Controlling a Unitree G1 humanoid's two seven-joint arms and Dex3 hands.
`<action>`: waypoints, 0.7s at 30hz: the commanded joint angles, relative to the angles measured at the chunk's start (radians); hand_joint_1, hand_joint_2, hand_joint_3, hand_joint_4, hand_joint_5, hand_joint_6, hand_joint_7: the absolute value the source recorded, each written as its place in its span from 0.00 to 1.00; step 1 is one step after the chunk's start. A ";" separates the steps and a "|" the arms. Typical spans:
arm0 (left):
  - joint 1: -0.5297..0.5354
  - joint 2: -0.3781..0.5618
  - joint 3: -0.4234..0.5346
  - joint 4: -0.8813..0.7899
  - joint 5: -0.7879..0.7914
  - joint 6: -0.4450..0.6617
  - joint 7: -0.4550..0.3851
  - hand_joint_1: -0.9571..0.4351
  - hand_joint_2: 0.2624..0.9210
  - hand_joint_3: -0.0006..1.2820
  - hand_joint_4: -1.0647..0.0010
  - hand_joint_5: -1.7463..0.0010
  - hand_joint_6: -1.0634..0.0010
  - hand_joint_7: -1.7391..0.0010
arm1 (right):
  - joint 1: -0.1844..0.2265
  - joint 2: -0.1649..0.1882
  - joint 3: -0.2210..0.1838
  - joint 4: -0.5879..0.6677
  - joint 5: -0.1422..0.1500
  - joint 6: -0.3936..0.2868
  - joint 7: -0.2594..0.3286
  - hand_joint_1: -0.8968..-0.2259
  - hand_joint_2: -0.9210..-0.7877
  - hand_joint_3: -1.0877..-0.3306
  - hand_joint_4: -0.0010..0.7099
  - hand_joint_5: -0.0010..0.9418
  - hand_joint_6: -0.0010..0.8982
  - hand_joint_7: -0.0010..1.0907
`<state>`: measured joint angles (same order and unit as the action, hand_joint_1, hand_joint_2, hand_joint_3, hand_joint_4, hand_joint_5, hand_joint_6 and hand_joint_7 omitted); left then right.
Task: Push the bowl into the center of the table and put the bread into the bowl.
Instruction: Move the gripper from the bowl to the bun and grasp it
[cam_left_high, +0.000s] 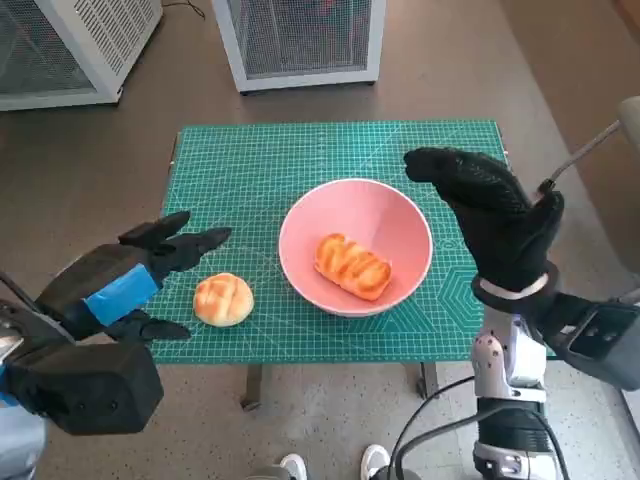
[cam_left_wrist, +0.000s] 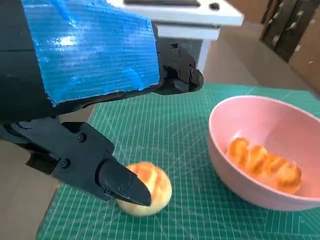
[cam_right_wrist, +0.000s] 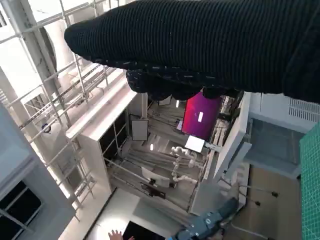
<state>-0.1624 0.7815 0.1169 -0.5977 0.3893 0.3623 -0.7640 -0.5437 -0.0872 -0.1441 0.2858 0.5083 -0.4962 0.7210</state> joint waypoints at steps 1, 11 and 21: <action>0.026 -0.004 -0.028 -0.006 0.012 0.002 0.026 0.78 0.75 0.01 0.90 1.00 0.74 0.99 | 0.006 0.000 0.001 -0.001 0.005 0.021 0.004 0.52 0.00 0.74 0.50 0.00 0.03 0.72; 0.036 -0.028 -0.119 0.062 0.067 -0.032 0.104 0.74 0.73 0.00 0.89 1.00 0.73 1.00 | 0.009 -0.006 -0.003 -0.006 0.010 0.038 0.011 0.51 0.00 0.74 0.50 0.00 0.02 0.72; 0.005 -0.063 -0.227 0.189 0.149 -0.052 0.176 0.72 0.73 0.00 0.87 1.00 0.71 0.99 | 0.016 -0.012 -0.008 -0.010 0.012 0.048 0.018 0.51 0.00 0.74 0.50 0.00 0.02 0.73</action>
<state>-0.1425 0.7294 -0.0849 -0.4386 0.5113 0.3194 -0.6074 -0.5439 -0.0915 -0.1486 0.2736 0.5126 -0.4618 0.7270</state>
